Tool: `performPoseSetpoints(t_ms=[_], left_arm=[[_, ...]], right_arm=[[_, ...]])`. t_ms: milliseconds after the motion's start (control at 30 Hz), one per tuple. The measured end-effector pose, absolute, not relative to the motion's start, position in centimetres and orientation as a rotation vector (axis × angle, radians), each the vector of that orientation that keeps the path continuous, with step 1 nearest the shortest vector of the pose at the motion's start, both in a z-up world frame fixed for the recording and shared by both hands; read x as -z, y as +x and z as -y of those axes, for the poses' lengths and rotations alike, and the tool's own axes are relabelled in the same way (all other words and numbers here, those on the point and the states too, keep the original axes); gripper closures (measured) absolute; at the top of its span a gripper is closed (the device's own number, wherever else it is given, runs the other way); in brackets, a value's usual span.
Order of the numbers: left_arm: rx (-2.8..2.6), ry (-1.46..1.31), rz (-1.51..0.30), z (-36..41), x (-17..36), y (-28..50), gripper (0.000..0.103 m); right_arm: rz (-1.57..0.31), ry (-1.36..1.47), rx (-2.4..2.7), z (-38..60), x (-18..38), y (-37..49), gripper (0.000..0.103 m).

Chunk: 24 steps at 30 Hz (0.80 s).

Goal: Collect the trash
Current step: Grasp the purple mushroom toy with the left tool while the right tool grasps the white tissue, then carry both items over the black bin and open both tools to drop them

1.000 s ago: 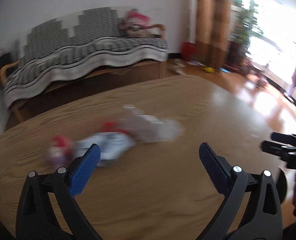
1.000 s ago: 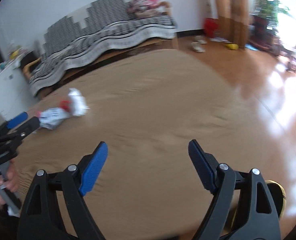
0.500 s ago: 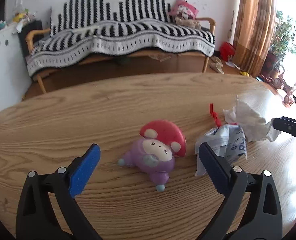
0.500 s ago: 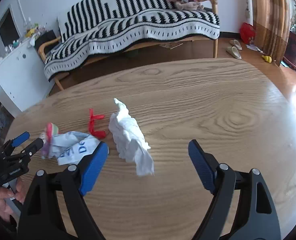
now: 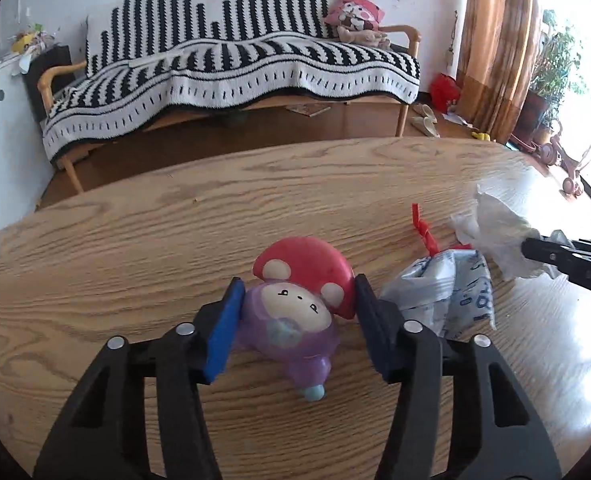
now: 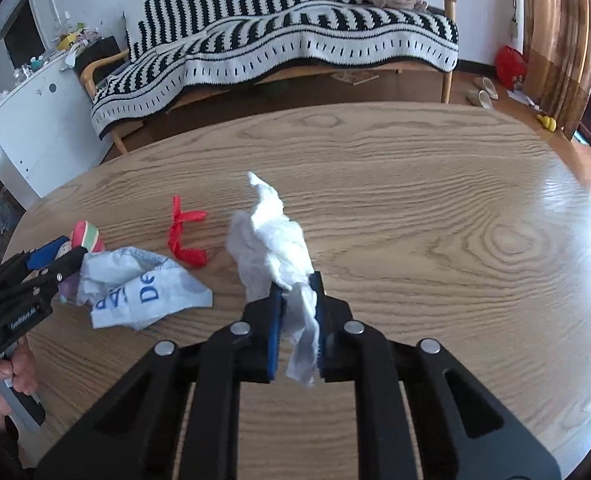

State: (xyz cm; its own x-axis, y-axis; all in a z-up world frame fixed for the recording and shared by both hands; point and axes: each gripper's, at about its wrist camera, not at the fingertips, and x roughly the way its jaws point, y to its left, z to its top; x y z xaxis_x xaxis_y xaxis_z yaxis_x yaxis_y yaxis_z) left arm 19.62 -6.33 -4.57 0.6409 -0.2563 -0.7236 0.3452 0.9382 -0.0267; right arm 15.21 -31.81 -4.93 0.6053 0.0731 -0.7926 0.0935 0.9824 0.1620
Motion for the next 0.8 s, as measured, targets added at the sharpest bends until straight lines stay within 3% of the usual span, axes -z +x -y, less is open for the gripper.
performPoseSetpoints(t_ms=[367, 600, 800], left_arm=[[0.387, 0.092, -0.696, 10.9, -1.7, 11.6, 0.052], [0.665, 0.172, -0.660, 23.3, -3.4, 1.5, 0.052], [0.942, 0.273, -0.672, 35.3, -1.2, -9.0, 0.052]], right_arm=[[-0.802, 0.206, 0.130, 37.9, -1.2, 1.5, 0.090], [-0.744, 0.202, 0.354, 45.0, -2.1, -12.3, 0.090], [-0.750, 0.297, 0.565, 51.4, -0.4, -23.1, 0.090]])
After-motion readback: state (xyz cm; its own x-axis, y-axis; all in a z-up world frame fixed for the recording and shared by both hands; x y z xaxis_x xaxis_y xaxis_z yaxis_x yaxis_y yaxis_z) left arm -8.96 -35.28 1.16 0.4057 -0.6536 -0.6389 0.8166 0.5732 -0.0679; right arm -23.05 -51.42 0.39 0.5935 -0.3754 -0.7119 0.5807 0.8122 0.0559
